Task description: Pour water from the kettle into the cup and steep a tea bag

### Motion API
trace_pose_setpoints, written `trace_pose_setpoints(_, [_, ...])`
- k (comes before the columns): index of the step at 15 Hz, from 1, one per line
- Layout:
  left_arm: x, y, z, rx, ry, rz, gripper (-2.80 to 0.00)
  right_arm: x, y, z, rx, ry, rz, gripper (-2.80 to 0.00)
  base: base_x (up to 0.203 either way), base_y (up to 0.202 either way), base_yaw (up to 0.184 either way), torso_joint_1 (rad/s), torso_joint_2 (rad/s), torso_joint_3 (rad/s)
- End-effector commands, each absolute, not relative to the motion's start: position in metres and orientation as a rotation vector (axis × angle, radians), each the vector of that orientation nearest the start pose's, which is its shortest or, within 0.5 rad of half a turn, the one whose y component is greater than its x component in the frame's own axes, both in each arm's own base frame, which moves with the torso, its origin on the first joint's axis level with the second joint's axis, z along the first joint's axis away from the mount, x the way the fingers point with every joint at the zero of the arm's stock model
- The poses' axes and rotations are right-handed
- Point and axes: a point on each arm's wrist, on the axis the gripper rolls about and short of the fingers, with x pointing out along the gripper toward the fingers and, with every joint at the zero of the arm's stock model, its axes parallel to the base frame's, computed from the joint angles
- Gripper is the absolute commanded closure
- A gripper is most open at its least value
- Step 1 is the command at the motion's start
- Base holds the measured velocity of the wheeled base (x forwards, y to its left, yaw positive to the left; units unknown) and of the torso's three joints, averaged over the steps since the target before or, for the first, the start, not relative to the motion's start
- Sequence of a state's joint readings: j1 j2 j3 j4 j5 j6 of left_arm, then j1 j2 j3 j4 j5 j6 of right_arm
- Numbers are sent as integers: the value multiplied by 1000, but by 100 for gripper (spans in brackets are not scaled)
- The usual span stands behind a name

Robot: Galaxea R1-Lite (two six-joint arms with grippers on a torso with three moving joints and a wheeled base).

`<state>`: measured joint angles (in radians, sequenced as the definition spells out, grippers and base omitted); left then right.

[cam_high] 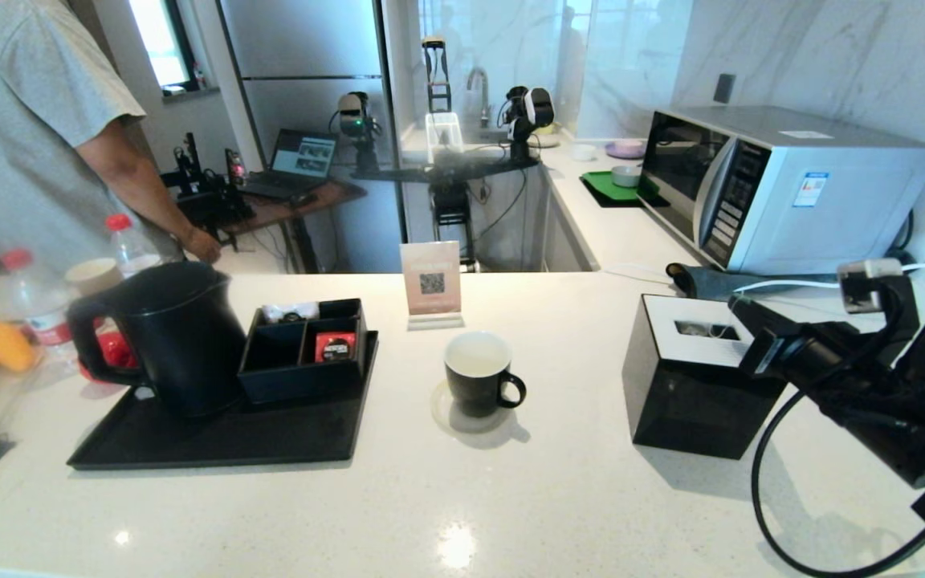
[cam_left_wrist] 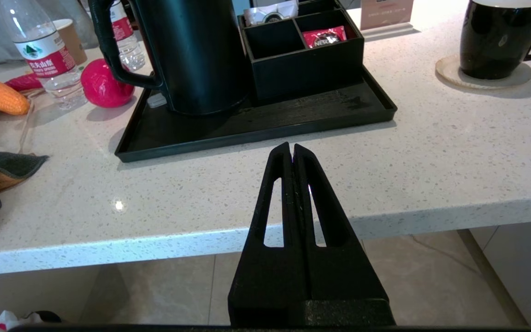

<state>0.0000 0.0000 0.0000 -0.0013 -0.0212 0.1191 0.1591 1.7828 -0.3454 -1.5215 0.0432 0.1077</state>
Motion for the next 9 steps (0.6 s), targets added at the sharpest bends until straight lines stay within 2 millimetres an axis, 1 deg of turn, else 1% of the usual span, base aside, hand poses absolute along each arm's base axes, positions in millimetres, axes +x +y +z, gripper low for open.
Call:
trace_pose_setpoints(1, [-23, 0, 76, 120, -3, -21, 0, 264, 43, 146, 116, -124, 211, 0, 0, 0, 0, 0, 0, 0])
trace_pose_setpoints(2, [-23, 0, 76, 120, -3, -21, 0, 265, 43, 149, 118, -137, 210, 0, 0, 0, 0, 0, 0, 0])
trace_pose_setpoints(8, [-23, 0, 76, 120, -3, -21, 0, 266, 43, 149, 112, -138, 245, 0, 0, 0, 0, 0, 0, 0])
trace_pose_setpoints(9, [-23, 0, 76, 120, -3, -21, 0, 268, 43, 152, 112, -154, 244, 0, 0, 0, 0, 0, 0, 0])
